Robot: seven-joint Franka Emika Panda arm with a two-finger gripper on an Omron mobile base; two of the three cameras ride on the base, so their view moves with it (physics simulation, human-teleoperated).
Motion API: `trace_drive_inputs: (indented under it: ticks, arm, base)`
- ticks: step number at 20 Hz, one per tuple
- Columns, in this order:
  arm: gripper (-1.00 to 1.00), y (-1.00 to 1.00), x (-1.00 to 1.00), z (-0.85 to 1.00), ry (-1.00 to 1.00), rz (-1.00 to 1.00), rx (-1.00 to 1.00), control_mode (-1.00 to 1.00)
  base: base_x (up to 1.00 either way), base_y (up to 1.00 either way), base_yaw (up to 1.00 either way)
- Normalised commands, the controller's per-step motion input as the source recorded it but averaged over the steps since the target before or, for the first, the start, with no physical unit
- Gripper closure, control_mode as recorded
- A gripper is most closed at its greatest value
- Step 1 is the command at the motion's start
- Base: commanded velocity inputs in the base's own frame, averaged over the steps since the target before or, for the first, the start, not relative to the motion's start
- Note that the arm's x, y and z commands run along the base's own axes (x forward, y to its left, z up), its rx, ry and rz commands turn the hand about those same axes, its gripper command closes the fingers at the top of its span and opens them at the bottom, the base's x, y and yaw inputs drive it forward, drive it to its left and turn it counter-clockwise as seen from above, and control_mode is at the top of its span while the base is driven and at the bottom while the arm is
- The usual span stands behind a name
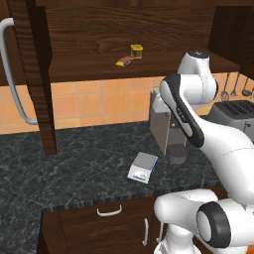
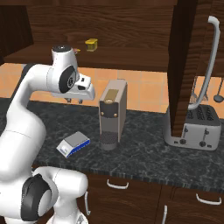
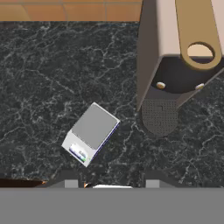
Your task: Pick the bar and place it on the digital scale for weighing, and close the cabinet.
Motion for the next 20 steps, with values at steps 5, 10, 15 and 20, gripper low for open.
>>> trace_drive_inputs:
  ticks: [5, 10, 15, 20]
  arm:
    - [-1.0, 0.12, -0.29, -0.04, -0.07, 0.02, 0.02, -1.0]
    - [-1.0, 0.25, -0.31, 0.1, -0.17, 0.0, 0.0, -1.0]
    - [-1.0, 0.5, -0.22, 0.53, -0.26, 0.0, -0.01, -1.0]
    - [-1.0, 0.35, -0.26, 0.69, -0.3, 0.0, 0.0, -1.0]
  base:
    - [0.0, 0.0, 0.0]
    - [0.0, 0.0, 0.0]
    - [0.0, 0.0, 0.0]
    - [0.0, 0.0, 0.0]
